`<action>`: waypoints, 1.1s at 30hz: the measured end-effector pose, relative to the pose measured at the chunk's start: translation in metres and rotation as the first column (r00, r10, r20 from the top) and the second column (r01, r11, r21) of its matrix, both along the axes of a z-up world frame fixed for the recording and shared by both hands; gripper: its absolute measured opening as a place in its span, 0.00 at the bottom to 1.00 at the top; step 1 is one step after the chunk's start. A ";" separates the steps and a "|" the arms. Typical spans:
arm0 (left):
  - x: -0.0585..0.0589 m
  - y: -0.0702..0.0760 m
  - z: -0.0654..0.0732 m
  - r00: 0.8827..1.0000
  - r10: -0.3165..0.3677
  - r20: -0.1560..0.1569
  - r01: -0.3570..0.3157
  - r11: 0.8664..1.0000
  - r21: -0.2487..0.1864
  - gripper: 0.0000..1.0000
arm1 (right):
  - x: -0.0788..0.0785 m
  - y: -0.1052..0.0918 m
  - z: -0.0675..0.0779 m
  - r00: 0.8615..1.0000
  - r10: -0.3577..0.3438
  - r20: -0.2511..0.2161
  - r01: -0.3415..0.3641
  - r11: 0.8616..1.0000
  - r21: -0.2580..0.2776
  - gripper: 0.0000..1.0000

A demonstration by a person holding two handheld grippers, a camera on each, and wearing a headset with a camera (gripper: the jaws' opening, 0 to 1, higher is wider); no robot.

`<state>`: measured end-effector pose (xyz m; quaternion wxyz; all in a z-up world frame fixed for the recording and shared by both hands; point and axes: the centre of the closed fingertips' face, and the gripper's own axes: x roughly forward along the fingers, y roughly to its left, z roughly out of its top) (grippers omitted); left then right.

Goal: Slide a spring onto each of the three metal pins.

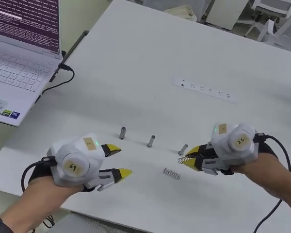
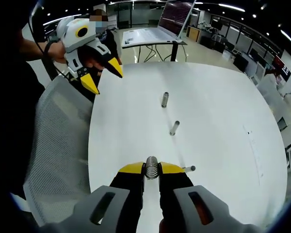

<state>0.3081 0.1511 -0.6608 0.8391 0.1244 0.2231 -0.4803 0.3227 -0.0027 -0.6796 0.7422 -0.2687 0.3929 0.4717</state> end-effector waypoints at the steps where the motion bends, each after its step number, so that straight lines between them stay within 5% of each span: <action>1: 0.001 0.002 0.000 1.000 0.005 -0.003 -0.005 1.000 -0.005 0.32 | 0.001 0.000 -0.001 1.000 -0.002 -0.001 0.002 1.000 -0.002 0.08; 18: 0.011 0.038 -0.005 0.995 0.094 -0.033 -0.095 0.995 -0.023 0.44 | 0.026 0.016 -0.022 0.999 0.032 -0.018 -0.032 0.999 -0.035 0.08; 33: 0.009 0.055 -0.010 0.991 0.122 -0.061 -0.123 0.992 -0.018 0.55 | 0.045 0.027 -0.039 0.997 0.055 -0.047 -0.059 0.995 -0.075 0.08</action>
